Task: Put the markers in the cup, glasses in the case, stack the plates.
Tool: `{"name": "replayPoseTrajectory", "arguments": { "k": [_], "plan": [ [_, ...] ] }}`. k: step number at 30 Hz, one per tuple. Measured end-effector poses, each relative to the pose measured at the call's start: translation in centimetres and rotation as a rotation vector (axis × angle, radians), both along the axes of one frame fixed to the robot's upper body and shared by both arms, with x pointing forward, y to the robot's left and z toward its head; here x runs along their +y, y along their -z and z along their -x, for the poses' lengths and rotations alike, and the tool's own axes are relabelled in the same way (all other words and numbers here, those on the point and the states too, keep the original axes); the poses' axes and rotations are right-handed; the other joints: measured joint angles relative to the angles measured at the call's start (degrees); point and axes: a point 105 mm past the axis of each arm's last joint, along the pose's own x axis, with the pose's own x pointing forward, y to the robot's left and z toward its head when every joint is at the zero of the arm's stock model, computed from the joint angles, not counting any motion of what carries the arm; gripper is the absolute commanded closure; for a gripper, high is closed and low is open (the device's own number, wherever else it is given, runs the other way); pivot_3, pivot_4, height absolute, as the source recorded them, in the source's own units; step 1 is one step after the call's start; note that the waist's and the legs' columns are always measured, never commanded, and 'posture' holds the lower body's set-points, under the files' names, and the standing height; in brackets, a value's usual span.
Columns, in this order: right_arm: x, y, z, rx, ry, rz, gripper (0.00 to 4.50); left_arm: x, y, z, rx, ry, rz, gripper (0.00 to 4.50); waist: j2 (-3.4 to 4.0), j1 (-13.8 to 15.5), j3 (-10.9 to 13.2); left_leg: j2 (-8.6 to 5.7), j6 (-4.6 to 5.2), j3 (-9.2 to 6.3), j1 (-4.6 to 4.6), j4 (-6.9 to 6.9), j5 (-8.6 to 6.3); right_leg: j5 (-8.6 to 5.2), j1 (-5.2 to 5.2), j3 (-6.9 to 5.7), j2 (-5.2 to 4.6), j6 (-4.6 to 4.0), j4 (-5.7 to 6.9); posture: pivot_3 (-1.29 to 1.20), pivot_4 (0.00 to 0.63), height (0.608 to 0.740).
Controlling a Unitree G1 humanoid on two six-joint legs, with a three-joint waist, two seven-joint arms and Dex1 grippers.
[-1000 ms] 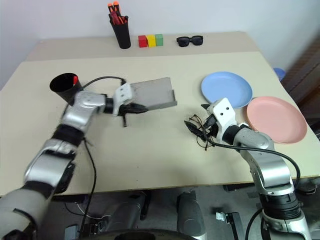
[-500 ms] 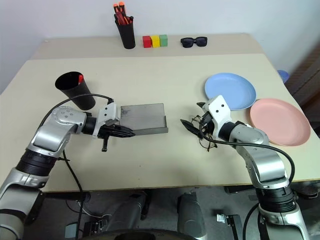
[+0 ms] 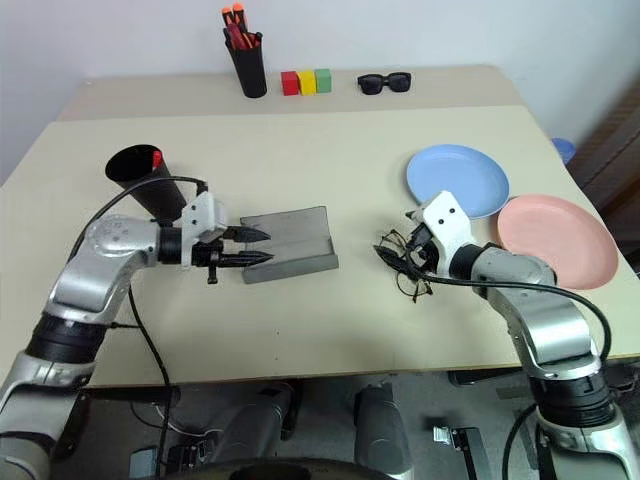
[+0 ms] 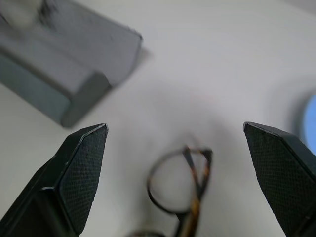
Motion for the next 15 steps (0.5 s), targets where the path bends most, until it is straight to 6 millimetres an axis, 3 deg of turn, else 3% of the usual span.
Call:
{"name": "replayPoseTrajectory", "arguments": {
  "k": [6,15],
  "plan": [
    [-2.2,1.0,0.1,0.136,0.12,0.064,0.0,-2.2,1.3,5.5,0.016,0.121,0.048,2.79,0.01,0.1,0.0,0.0,0.04,0.09,0.0,0.01,-0.02,-0.1,0.01,0.07,-0.06,-0.19,-0.03,0.0,0.15,0.74],
    [-2.4,1.8,0.4,0.237,0.149,0.048,0.0,-2.5,2.0,6.3,0.003,0.103,0.074,2.79,0.02,0.2,0.0,0.01,0.06,0.16,-0.01,0.04,-0.03,-0.1,0.05,0.07,-0.07,-0.23,-0.11,0.0,0.15,0.74]
  ]
}}
